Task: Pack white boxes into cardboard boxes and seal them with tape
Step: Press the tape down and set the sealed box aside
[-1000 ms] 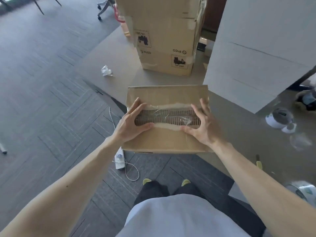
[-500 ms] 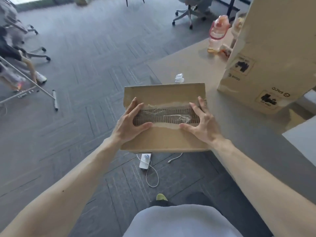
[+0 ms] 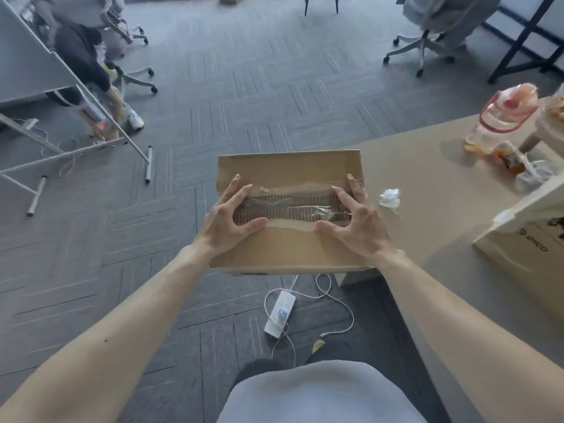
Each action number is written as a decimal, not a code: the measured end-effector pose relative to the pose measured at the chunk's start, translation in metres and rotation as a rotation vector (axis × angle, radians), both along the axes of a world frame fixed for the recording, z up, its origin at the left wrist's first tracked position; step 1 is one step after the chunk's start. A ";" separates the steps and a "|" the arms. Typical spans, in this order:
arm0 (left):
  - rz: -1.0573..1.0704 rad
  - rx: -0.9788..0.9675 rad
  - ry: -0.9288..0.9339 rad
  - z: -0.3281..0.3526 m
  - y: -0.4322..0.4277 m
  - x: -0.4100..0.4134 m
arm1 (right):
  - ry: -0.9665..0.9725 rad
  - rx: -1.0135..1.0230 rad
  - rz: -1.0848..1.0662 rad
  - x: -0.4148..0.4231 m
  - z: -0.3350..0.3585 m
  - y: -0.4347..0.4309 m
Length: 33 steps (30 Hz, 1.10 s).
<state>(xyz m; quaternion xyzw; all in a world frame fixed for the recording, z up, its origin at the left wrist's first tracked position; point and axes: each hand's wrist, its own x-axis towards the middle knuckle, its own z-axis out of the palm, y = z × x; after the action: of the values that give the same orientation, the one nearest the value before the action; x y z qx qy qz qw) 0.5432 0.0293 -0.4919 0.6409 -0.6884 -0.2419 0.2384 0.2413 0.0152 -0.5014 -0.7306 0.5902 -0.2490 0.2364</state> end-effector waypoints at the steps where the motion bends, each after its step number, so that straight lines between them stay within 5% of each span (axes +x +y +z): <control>1: 0.020 -0.010 0.001 0.001 -0.012 0.006 | -0.015 -0.005 0.027 0.006 0.001 -0.019; 15: 0.062 0.065 -0.064 -0.022 -0.234 0.101 | -0.025 0.071 0.068 0.104 -0.037 -0.256; 24: -0.171 0.126 -0.077 -0.025 -0.478 0.179 | -0.055 0.144 -0.166 0.183 -0.038 -0.425; 33: -0.437 0.162 -0.130 -0.030 -0.667 0.122 | -0.082 0.157 -0.420 0.147 -0.042 -0.541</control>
<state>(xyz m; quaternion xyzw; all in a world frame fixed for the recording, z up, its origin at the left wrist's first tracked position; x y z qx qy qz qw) 0.6653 -0.6377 -0.5220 0.5080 -0.8030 -0.3004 0.0833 0.3882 -0.5262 -0.5433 -0.5602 0.7369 -0.2755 0.2591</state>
